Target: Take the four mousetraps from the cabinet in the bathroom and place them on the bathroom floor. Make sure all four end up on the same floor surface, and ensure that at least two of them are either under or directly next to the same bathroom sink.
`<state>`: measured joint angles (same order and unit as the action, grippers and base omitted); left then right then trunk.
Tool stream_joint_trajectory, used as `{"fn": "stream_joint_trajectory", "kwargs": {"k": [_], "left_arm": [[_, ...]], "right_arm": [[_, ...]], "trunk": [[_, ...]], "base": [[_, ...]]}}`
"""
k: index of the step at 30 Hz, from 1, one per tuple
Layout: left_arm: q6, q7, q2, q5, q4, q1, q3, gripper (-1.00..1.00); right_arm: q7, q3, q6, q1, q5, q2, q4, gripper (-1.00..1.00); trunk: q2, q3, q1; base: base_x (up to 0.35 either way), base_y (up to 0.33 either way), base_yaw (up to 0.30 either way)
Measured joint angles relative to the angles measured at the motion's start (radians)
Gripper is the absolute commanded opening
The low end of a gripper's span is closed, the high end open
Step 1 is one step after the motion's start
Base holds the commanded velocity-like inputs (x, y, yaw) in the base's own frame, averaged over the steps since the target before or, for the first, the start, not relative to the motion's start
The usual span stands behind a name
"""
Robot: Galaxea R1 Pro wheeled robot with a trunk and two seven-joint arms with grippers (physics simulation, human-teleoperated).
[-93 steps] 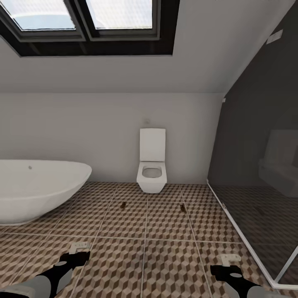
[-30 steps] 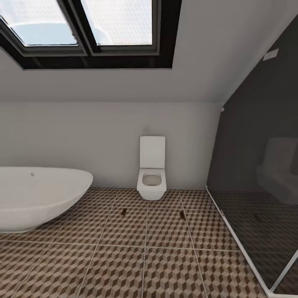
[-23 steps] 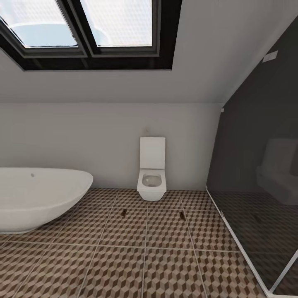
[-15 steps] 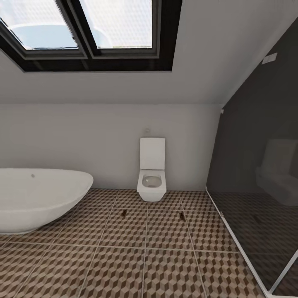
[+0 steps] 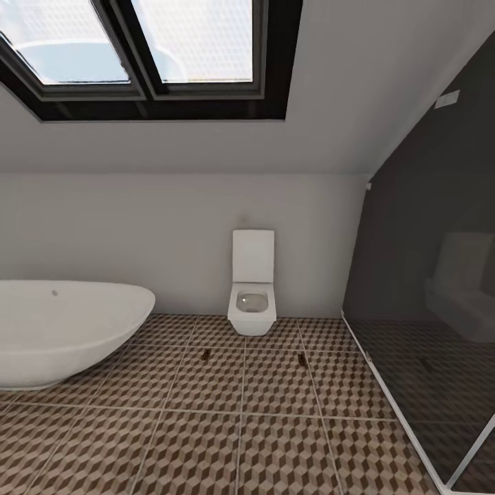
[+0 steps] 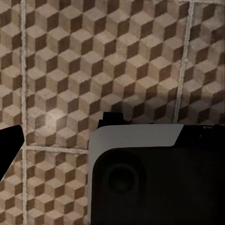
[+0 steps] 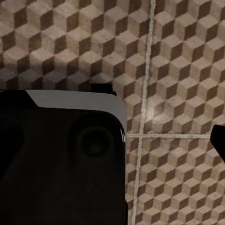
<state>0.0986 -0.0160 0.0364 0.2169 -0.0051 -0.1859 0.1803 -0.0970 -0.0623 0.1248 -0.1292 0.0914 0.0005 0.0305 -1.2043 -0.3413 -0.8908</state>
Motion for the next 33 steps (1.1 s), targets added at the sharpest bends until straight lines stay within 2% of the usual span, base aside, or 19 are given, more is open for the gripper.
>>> {"fn": "stream_joint_trajectory", "kwargs": {"k": [21, 33], "left_arm": [[0.024, 0.002, -0.011, -0.003, -0.002, 0.007, 0.0, 1.0], [0.025, 0.005, -0.008, -0.007, -0.004, 0.007, 0.002, 1.0]], "right_arm": [[0.001, 0.001, 0.001, 0.0, 0.001, -0.009, -0.001, 1.0], [0.001, 0.004, 0.01, 0.0, 0.008, -0.011, -0.005, 1.0]], "trunk": [[0.0, 0.0, 0.0], [0.0, 0.0, 0.0]], "base": [[0.0, 0.0, 0.0], [0.0, 0.0, 0.0]]}}
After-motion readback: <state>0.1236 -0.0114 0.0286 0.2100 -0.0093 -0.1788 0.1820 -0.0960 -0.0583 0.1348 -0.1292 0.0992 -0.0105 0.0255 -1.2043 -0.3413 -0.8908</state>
